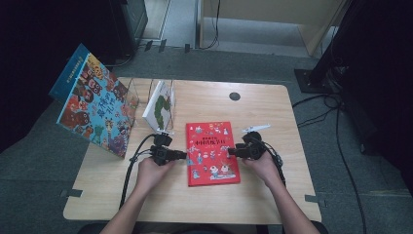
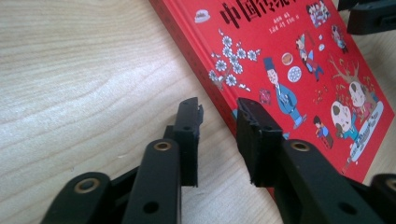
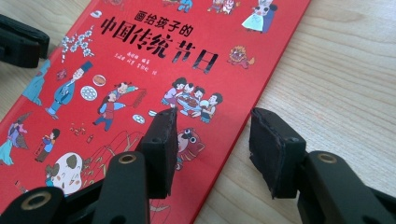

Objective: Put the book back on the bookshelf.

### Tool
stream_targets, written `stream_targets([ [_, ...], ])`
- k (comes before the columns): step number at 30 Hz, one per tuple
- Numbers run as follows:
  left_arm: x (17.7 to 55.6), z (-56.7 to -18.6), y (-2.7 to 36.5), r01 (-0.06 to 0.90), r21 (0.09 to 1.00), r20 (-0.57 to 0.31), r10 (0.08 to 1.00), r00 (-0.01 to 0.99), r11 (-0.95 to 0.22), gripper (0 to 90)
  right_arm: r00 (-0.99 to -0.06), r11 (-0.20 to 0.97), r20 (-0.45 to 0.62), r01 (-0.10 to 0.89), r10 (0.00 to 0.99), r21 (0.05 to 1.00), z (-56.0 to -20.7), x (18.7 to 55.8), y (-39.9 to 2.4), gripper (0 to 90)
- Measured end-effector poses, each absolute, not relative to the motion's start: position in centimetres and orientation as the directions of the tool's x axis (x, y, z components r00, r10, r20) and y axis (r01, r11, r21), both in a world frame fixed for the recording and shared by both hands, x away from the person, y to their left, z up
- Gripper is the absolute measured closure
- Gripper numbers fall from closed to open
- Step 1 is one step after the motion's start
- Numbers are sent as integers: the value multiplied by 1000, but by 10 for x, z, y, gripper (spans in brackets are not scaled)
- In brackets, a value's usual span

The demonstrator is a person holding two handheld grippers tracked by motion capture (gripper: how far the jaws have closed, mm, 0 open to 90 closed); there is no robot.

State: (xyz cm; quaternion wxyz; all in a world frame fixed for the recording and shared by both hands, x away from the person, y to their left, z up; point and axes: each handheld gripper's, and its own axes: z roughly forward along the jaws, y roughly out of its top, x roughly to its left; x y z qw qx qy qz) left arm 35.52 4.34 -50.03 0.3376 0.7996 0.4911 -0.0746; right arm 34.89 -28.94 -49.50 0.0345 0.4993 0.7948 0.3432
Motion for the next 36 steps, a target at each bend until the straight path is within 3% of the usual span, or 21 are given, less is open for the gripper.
stream_targets([
  [4, 356, -501, 44, 839, 465, -441, 748, 496, -283, 777, -499, 276, 285, 777, 819, 566, -495, 351, -288, 517],
  [10, 362, -503, 40, 849, 444, -459, 741, 491, -288, 900, -497, 282, 288, 785, 819, 551, -497, 354, -290, 525],
  [18, 362, -505, 35, 856, 440, -477, 737, 478, -271, 900, -480, 277, 306, 807, 822, 522, -497, 357, -286, 540],
  [36, 356, -507, 29, 840, 468, -471, 728, 499, -273, 900, -333, 192, 361, 908, 871, 373, -489, 363, -288, 574],
])
